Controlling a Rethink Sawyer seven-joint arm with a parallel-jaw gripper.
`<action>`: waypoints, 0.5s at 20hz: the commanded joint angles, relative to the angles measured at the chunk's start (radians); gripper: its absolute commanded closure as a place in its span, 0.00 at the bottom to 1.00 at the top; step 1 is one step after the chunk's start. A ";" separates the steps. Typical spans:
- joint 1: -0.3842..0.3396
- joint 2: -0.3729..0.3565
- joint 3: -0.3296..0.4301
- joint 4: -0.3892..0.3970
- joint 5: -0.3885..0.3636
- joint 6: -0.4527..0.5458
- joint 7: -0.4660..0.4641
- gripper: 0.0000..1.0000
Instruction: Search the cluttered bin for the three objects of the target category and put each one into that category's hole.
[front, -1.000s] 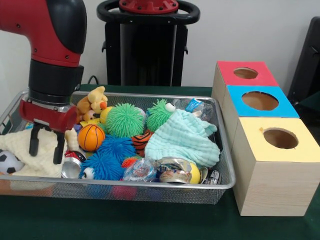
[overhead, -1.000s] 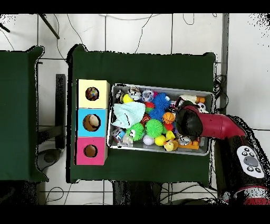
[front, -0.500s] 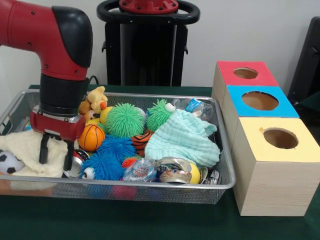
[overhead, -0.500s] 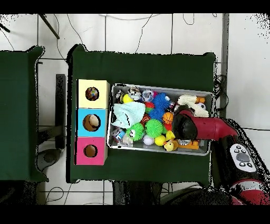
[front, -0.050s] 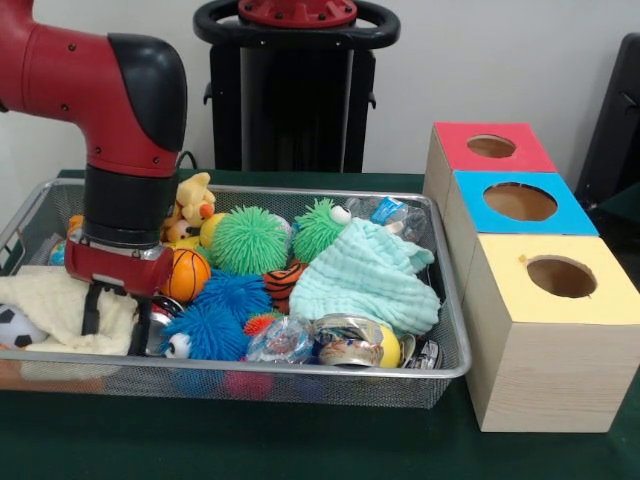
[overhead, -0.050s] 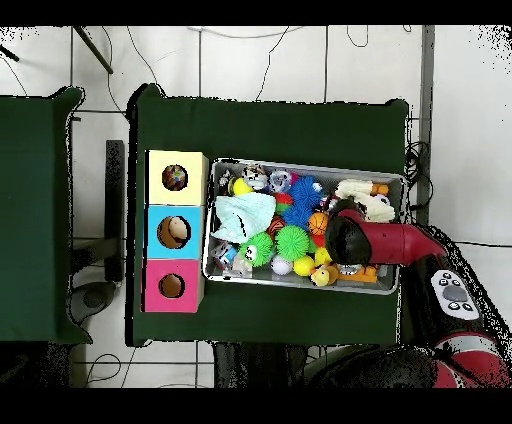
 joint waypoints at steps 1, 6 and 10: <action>-0.017 0.056 0.003 -0.015 -0.083 -0.017 -0.022 1.00; -0.025 0.049 0.016 -0.015 -0.084 0.000 -0.030 1.00; -0.021 0.029 0.021 -0.013 -0.083 0.019 -0.033 1.00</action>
